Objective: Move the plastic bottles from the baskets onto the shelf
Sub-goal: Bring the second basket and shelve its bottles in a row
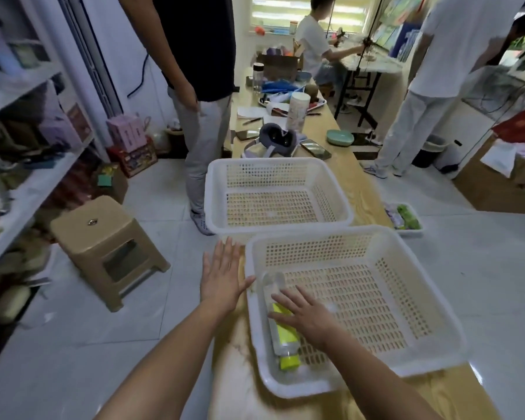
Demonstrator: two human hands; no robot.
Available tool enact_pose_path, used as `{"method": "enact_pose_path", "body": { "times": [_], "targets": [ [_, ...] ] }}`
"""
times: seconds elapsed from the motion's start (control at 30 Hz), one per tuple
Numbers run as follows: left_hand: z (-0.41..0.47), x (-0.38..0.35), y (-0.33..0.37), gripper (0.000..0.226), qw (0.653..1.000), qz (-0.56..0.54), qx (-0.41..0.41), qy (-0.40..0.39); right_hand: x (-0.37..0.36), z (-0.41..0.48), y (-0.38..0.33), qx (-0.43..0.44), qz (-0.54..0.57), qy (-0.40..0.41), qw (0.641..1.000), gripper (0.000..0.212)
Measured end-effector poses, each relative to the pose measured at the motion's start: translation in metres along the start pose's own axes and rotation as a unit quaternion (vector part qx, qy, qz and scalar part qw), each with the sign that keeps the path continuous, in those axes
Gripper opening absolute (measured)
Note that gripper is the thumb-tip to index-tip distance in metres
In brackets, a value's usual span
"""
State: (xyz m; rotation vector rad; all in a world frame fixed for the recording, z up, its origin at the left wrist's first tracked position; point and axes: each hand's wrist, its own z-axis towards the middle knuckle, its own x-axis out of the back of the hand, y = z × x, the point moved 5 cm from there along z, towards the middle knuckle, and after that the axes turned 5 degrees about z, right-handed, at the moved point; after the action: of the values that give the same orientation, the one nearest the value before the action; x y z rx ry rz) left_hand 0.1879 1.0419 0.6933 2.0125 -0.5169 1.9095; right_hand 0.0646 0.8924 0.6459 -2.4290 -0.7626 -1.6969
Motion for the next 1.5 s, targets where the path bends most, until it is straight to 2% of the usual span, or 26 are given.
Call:
{"method": "enact_pose_path", "body": {
  "times": [0.1,0.17,0.2,0.27,0.4,0.53,0.63,0.7,0.73,0.8,0.9,0.97,1.0,1.1,1.17,1.3,1.43,1.5],
  "targets": [
    [0.006,-0.005,0.003,0.097,1.000,0.002,0.007,-0.017,-0.004,0.014,0.006,0.009,-0.001,0.008,1.000,0.049],
    [0.008,-0.010,0.003,0.101,1.000,0.005,0.010,-0.026,-0.004,0.023,0.008,0.025,-0.007,0.036,0.999,0.033],
    [0.010,-0.013,0.003,0.100,1.000,0.004,0.013,-0.027,-0.002,0.028,0.009,0.023,-0.008,0.058,0.998,0.032],
    [0.011,-0.015,-0.001,0.099,0.999,-0.004,0.019,-0.029,-0.006,0.036,0.009,0.014,0.013,0.077,0.997,0.048],
    [0.007,-0.017,-0.009,0.113,0.999,-0.003,0.021,-0.026,-0.008,0.041,0.008,0.001,0.044,0.085,0.995,0.052],
    [0.003,-0.004,-0.014,0.109,1.000,0.009,0.014,-0.025,-0.003,0.028,0.014,-0.071,0.093,0.109,0.987,0.050],
    [-0.002,0.007,-0.014,0.110,1.000,0.015,-0.001,-0.018,0.009,0.004,0.020,-0.156,0.160,0.150,0.963,0.046],
    [-0.007,0.016,-0.009,0.114,1.000,0.018,-0.018,-0.004,0.007,-0.014,0.025,-0.226,0.234,0.121,0.938,0.048],
    [-0.010,0.021,-0.006,0.113,0.999,0.016,-0.028,0.005,0.007,-0.024,0.028,-0.266,0.284,0.108,0.915,0.051],
    [-0.017,0.029,0.004,0.106,0.998,0.019,-0.060,0.016,0.012,-0.048,0.033,-0.337,0.403,0.130,0.841,0.053],
    [-0.029,0.037,0.022,0.107,0.993,0.031,-0.105,0.038,0.017,-0.086,0.031,-0.388,0.537,0.163,0.732,0.052],
    [-0.039,0.047,0.039,0.091,0.988,0.044,-0.130,0.074,0.020,-0.117,0.026,-0.414,0.600,0.213,0.650,0.060],
    [-0.042,0.050,0.045,0.083,0.986,0.050,-0.138,0.082,0.024,-0.128,0.024,-0.420,0.618,0.235,0.622,0.062],
    [-0.056,0.062,0.076,0.078,0.978,0.036,-0.187,0.084,0.033,-0.173,0.012,-0.450,0.648,0.296,0.539,0.055],
    [-0.069,0.071,0.100,0.078,0.969,0.026,-0.226,0.096,0.036,-0.205,0.002,-0.464,0.669,0.351,0.462,0.048],
    [-0.100,0.084,0.155,0.079,0.946,0.028,-0.303,0.112,0.033,-0.269,-0.020,-0.495,0.682,0.441,0.310,0.049],
    [-0.136,0.098,0.205,0.081,0.913,0.024,-0.382,0.139,0.022,-0.335,-0.049,-0.523,0.659,0.493,0.221,0.046],
    [-0.159,0.104,0.230,0.090,0.895,0.014,-0.424,0.141,0.014,-0.373,-0.071,-0.542,0.640,0.515,0.180,0.043]
  ]
}}
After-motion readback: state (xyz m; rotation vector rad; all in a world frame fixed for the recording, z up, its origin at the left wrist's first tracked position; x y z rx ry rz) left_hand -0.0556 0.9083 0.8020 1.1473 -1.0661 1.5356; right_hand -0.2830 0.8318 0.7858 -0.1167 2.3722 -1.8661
